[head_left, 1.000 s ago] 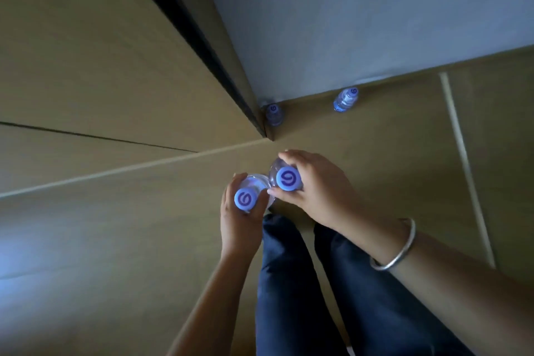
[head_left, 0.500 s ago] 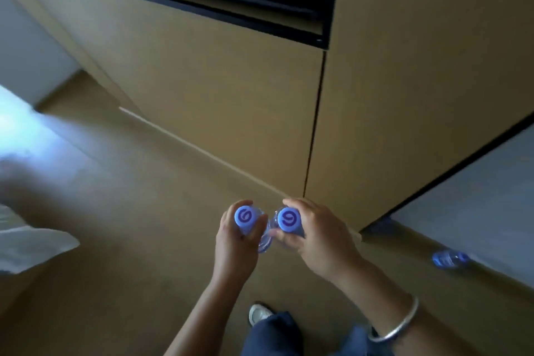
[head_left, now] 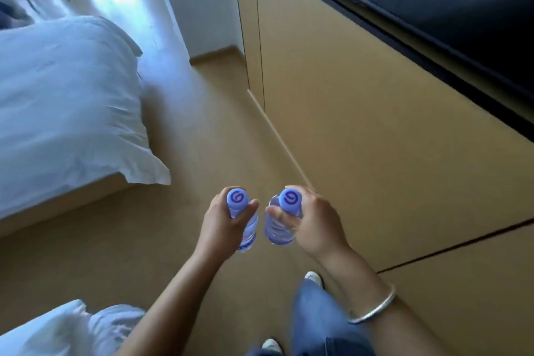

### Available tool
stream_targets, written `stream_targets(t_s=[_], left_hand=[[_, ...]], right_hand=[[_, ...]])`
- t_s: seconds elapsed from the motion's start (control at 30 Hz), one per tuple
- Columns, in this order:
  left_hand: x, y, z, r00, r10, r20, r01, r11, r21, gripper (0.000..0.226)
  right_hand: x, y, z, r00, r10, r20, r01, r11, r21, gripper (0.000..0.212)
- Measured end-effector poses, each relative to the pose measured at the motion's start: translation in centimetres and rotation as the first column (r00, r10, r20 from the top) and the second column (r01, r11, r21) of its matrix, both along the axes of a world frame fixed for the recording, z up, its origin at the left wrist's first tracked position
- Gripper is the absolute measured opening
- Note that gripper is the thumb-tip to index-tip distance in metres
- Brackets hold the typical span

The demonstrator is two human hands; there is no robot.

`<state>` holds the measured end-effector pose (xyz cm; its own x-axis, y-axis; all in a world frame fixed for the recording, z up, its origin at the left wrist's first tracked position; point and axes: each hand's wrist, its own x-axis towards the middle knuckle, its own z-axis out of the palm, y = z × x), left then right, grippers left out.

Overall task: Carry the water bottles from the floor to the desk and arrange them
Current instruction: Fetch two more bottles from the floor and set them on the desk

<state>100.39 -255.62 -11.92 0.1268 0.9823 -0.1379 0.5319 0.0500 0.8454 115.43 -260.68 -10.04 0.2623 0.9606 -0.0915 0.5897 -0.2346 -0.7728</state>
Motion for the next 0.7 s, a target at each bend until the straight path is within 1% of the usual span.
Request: stream_targets(t_s=[0.07,0.13,0.2,0.3,0.43,0.57,0.7], left_hand=[[0.1,2.2,-0.3,1.0,0.025,-0.015,-0.025,1.0,-0.011,0.017],[0.6,5.2,-0.6,0.998,0.053,-0.021,-0.054,0.998,-0.018,0.013],[1.6,8.3,-0.7,0.997,0.078,-0.019,-0.078,0.997,-0.017,0.015],[3.2,12.9,-0.2,0.99,0.142,0.008,-0.141,0.99,-0.017,0.016],[5.0,18.2,0.6,0.968,0.243,0.058,-0.243,0.97,-0.009,0.014],[6.1,22.6,1.3,0.954,0.297,0.049,-0.297,0.955,0.002,0.014],[6.2,26.9,1.6,0.941,0.335,0.047,-0.335,0.942,0.008,0.019]], right_hand=[[0.2,2.7,-0.4,1.0,0.023,0.0,-0.023,1.0,0.016,0.057],[0.9,6.2,-0.6,0.999,0.051,-0.001,-0.051,0.999,0.017,0.049],[1.9,10.0,-0.6,0.995,0.098,0.02,-0.098,0.995,0.019,0.043],[3.9,15.6,0.2,0.984,0.167,0.064,-0.17,0.984,0.044,0.046],[6.7,23.0,1.9,0.962,0.251,0.11,-0.258,0.964,0.061,0.041],[8.2,28.7,2.6,0.932,0.326,0.159,-0.337,0.94,0.047,0.042],[8.5,33.3,2.0,0.922,0.364,0.132,-0.37,0.929,0.026,0.041]])
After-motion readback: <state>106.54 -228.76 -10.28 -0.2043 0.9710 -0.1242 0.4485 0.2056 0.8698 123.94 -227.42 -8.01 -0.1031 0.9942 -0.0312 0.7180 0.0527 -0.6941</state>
